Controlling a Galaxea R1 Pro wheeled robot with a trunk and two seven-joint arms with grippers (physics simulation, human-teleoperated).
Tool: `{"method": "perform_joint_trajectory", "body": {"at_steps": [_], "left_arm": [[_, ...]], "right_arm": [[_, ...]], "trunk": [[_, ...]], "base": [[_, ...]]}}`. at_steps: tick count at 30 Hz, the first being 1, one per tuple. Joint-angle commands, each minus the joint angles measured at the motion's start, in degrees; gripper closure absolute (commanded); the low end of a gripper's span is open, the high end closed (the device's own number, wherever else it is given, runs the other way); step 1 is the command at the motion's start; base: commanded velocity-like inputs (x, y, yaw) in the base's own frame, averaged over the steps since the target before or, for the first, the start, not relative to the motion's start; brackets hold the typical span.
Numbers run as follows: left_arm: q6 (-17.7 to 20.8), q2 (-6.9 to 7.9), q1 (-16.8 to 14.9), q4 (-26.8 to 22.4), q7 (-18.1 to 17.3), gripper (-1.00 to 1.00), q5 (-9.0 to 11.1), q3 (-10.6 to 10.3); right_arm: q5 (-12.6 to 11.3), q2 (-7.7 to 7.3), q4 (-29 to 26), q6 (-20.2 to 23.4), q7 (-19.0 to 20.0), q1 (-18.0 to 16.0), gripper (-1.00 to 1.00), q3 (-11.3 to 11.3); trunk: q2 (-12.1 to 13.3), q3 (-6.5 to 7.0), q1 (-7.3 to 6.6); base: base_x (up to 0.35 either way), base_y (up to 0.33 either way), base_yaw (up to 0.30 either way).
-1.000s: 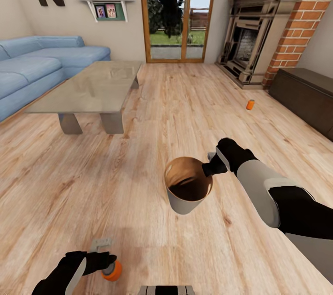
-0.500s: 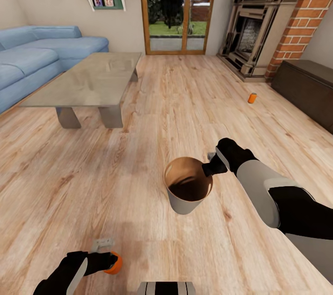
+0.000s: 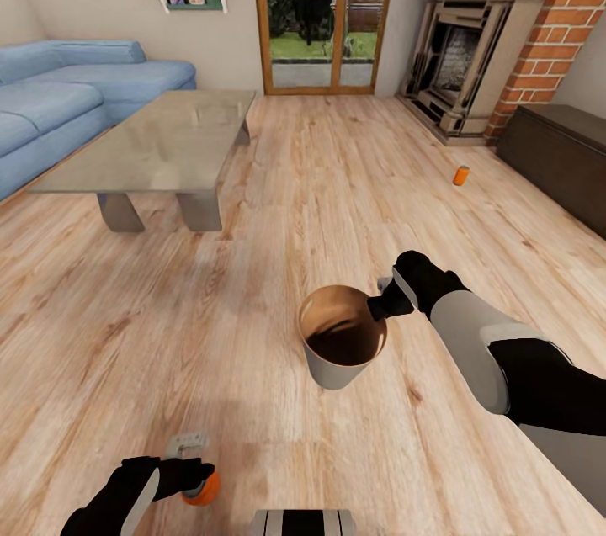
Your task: Put the three can of soda from the living room inside the tash can in the kitchen.
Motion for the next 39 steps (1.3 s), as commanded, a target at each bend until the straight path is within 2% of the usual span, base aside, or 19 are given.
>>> {"method": "perform_joint_trajectory", "body": {"at_steps": [1,5,39], "left_arm": [[0.0,-0.01,0.0,0.0,0.0,-1.00,0.0,0.0],[0.0,-0.02,0.0,0.0,0.0,-1.00,0.0,0.0],[-0.2,-0.11,0.0,0.0,0.1,-1.00,0.0,0.0]], "right_arm": [[-1.2,0.01,0.0,0.1,0.2,0.0,1.00,-0.4],[-1.2,-0.04,-0.1,0.1,0.2,0.0,1.00,-0.4],[-1.2,-0.55,-0.2,0.1,0.2,-0.4,1.00,-0.4]], "trunk": [[0.0,-0.27,0.02],[-0.1,-1.38,0.12],[-0.1,-3.09,0.12]], "base": [[0.003,-0.001,0.000],[0.002,0.000,0.000],[0.030,0.000,0.000]]}}
